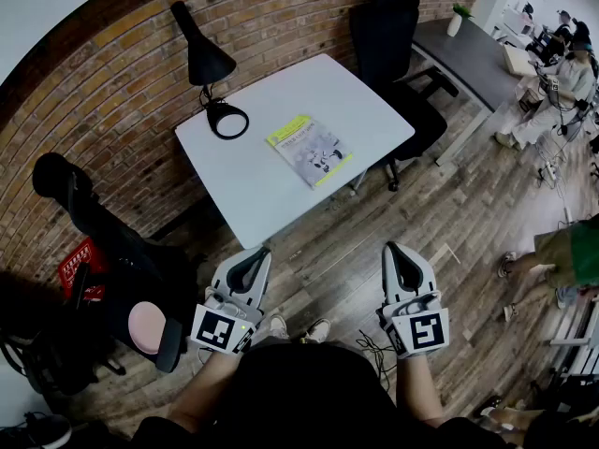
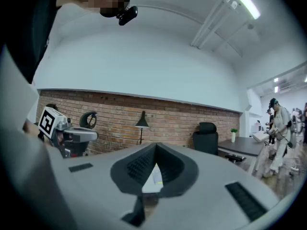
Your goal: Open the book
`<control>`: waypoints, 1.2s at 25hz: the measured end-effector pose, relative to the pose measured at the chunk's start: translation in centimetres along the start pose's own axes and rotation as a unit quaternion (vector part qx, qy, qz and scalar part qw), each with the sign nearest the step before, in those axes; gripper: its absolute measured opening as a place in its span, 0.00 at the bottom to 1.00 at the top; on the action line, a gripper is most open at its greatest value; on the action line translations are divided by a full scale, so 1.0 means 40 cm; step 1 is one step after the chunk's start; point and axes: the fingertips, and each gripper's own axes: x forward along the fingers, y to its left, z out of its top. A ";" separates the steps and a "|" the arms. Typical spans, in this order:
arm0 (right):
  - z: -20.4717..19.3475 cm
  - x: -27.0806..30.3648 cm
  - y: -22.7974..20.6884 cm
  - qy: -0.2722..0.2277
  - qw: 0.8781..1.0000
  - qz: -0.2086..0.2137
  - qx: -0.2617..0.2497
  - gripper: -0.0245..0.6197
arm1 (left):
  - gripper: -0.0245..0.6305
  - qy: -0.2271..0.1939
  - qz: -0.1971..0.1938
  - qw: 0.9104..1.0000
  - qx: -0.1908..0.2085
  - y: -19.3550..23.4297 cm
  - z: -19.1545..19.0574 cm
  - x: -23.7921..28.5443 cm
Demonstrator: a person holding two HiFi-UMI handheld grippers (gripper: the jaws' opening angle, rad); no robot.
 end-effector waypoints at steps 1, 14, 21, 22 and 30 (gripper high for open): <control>-0.002 0.002 -0.004 -0.001 1.000 -0.001 -0.001 0.06 | 0.09 0.001 0.000 1.000 -0.001 0.001 -0.003 0.003; -0.065 -0.043 -0.122 -0.009 0.999 0.010 0.049 0.06 | 0.09 0.018 0.019 1.000 -0.002 -0.066 -0.039 0.074; -0.075 -0.060 -0.186 -0.016 0.998 0.003 0.059 0.06 | 0.09 0.026 0.011 1.000 -0.005 -0.105 -0.059 0.139; -0.082 -0.055 -0.193 -0.013 0.998 0.001 0.058 0.06 | 0.09 0.026 0.008 1.000 -0.005 -0.104 -0.062 0.152; -0.114 0.032 -0.246 0.016 0.999 -0.002 0.049 0.06 | 0.09 0.032 -0.002 0.999 -0.022 -0.047 -0.111 0.274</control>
